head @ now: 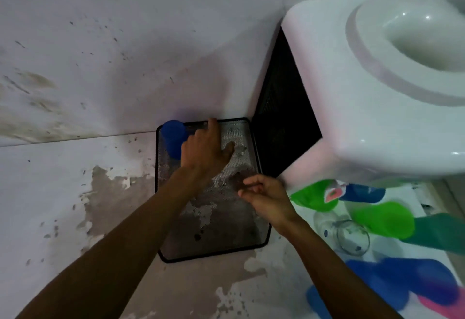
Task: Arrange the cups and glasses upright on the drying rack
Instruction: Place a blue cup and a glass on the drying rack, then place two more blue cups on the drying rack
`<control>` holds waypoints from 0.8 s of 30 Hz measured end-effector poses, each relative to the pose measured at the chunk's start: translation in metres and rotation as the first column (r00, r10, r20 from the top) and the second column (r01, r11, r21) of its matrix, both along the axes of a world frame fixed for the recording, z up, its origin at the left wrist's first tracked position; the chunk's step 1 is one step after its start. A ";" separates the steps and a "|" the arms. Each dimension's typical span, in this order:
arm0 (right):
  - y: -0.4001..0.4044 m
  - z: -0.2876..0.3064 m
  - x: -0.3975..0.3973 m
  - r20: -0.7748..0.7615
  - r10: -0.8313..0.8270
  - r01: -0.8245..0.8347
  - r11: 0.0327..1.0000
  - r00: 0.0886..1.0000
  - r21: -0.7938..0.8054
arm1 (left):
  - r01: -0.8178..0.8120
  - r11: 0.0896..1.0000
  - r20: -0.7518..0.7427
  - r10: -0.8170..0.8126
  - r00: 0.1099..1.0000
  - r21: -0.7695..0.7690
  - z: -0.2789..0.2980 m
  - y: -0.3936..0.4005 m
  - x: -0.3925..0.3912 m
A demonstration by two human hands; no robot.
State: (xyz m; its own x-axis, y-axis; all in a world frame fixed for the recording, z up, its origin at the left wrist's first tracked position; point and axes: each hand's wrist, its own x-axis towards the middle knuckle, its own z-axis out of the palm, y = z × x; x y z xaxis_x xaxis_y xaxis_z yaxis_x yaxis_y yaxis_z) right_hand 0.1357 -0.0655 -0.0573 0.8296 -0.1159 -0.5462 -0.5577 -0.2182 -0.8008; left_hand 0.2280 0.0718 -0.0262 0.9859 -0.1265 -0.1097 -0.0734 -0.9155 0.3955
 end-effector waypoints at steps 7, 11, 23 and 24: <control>-0.038 0.021 -0.053 0.153 0.214 -0.159 0.938 0.965 -0.310 | 0.099 0.949 0.087 -0.076 0.993 -0.301 -0.018 -0.018 -0.113; -0.073 0.034 -0.090 0.149 0.293 -0.205 0.879 0.944 -0.430 | 0.263 0.922 0.096 -0.246 0.965 -0.283 -0.028 -0.041 -0.150; -0.189 0.041 -0.175 0.218 0.182 -0.027 0.822 0.959 -0.569 | 0.738 0.637 -0.118 -0.769 0.629 -0.222 -0.021 -0.138 -0.235; -0.195 0.041 -0.181 0.217 0.168 -0.014 0.818 0.962 -0.575 | 0.768 0.612 -0.136 -0.790 0.597 -0.187 -0.023 -0.143 -0.237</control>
